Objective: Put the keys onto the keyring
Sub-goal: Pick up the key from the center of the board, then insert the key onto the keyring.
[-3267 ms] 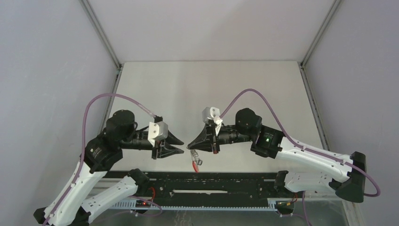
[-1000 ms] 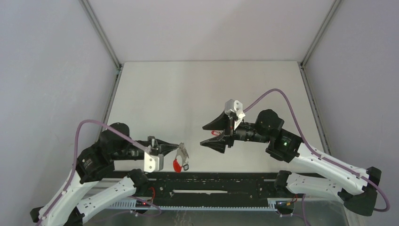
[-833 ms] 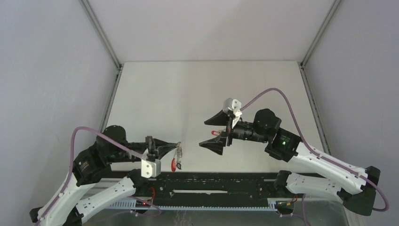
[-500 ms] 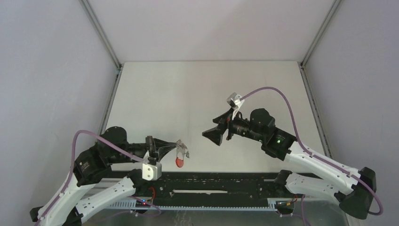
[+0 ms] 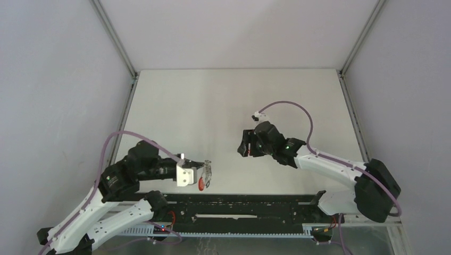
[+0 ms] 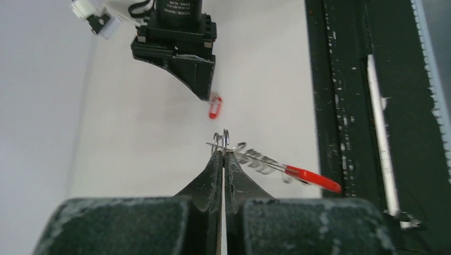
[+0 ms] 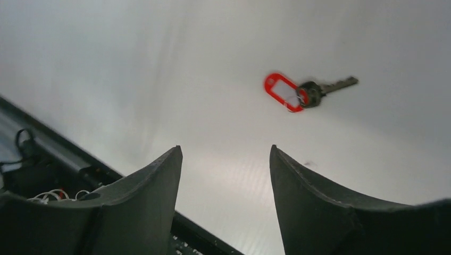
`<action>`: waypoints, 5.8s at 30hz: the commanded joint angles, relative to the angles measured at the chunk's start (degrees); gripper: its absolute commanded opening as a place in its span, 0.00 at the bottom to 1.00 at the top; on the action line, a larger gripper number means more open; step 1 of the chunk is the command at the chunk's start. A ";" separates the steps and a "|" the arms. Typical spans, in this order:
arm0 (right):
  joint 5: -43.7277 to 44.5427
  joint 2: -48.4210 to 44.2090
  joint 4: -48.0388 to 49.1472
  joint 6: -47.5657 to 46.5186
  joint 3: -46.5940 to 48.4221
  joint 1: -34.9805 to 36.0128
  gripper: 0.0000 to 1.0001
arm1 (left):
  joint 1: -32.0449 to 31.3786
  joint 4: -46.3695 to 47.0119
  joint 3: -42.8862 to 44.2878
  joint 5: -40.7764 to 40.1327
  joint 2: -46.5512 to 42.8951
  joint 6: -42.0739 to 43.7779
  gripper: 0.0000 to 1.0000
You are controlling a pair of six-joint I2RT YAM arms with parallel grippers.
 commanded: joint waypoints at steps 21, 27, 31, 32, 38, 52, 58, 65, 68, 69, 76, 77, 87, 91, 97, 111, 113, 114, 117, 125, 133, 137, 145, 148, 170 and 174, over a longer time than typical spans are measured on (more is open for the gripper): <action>21.47 23.89 2.28 4.69 7.60 2.30 0.53 | 8.08 2.98 -1.17 2.54 6.07 -14.46 0.00; 22.60 25.28 2.59 4.08 8.49 2.22 0.47 | 8.01 2.94 -1.57 3.05 5.53 -15.30 0.00; 23.17 26.09 1.63 4.22 9.02 1.72 0.41 | 8.10 3.16 -2.07 3.26 5.13 -15.90 0.00; 23.31 26.24 1.38 4.50 9.16 1.61 0.40 | 8.09 3.16 -2.04 3.17 5.04 -15.98 0.00; 22.75 26.63 1.95 3.75 9.20 1.29 0.25 | 8.07 3.13 -2.29 3.00 4.20 -16.27 0.00; 18.03 16.80 4.88 -5.49 7.26 3.31 0.00 | 8.04 2.11 -1.87 1.23 4.55 -20.18 0.00; 3.54 5.63 7.90 -9.12 1.13 4.42 0.00 | 8.10 2.14 -3.18 1.55 3.77 -23.32 0.00; -12.03 -3.60 13.06 -15.50 -3.11 10.90 0.00 | 8.11 2.01 -3.70 2.55 2.39 -23.75 0.00; -18.08 -9.04 13.24 -19.94 -3.11 13.29 0.00 | 8.10 2.12 -4.00 3.01 2.38 -24.13 0.00; -18.82 -10.60 13.17 -21.34 -3.11 13.99 0.00 | 8.14 2.37 -4.10 3.33 2.33 -24.37 0.00; -23.28 -15.20 16.51 -28.22 -2.39 17.28 0.00 | 8.11 3.59 -4.19 4.61 2.77 -24.96 0.00; -23.00 -14.87 16.65 -28.62 -1.83 17.65 0.00 | 8.10 3.60 -4.15 4.80 2.79 -24.96 0.00; -22.80 -9.13 19.47 -29.37 4.26 19.65 0.00 | 8.09 3.96 -4.18 5.00 3.57 -25.53 0.00; -18.94 -7.32 16.40 -30.72 8.01 21.24 0.00 | 8.04 3.86 -4.32 3.64 4.21 -25.36 0.00; -15.11 -5.52 15.10 -32.81 10.71 22.63 0.00 | 8.03 4.07 -4.11 2.54 5.05 -25.05 0.00; -13.97 -6.05 1.46 -36.44 14.47 22.67 0.00 | 7.90 4.12 -3.86 0.79 4.89 -24.39 0.00; -14.25 -6.81 -0.37 -37.20 14.30 22.67 0.00 | 7.90 4.12 -3.83 1.09 4.80 -24.35 0.00; -14.58 -6.87 -0.47 -37.42 14.30 22.67 0.00 | 7.92 4.19 -3.80 1.36 4.77 -24.39 0.00; -15.12 -6.04 1.92 -37.24 14.42 22.83 0.00 | 7.78 4.37 -3.39 2.08 5.00 -24.82 0.00; -14.13 -2.31 6.31 -37.51 16.05 24.27 0.00 | 7.73 4.45 -3.51 2.00 5.17 -24.79 0.00; -10.26 -1.39 9.12 -37.32 16.09 25.10 0.00 | 7.69 4.47 -3.44 2.08 4.86 -24.96 0.00; -8.21 -0.88 10.04 -36.74 16.08 25.52 0.00 | 7.62 4.31 -3.67 1.99 4.61 -24.75 0.00; -6.81 0.23 12.71 -35.25 16.07 26.08 0.00 | 7.62 4.22 -3.60 1.84 4.32 -24.61 0.00; -6.22 0.50 13.09 -34.87 16.06 26.34 0.00 | 7.60 4.12 -3.66 1.88 4.20 -24.40 0.00; 2.04 -1.73 15.84 -30.44 12.61 26.71 0.00 | 7.49 3.62 -3.75 2.13 3.63 -22.61 0.00; 3.49 -2.64 17.19 -29.46 11.29 26.69 0.00 | 7.57 3.60 -3.80 2.00 3.55 -22.29 0.00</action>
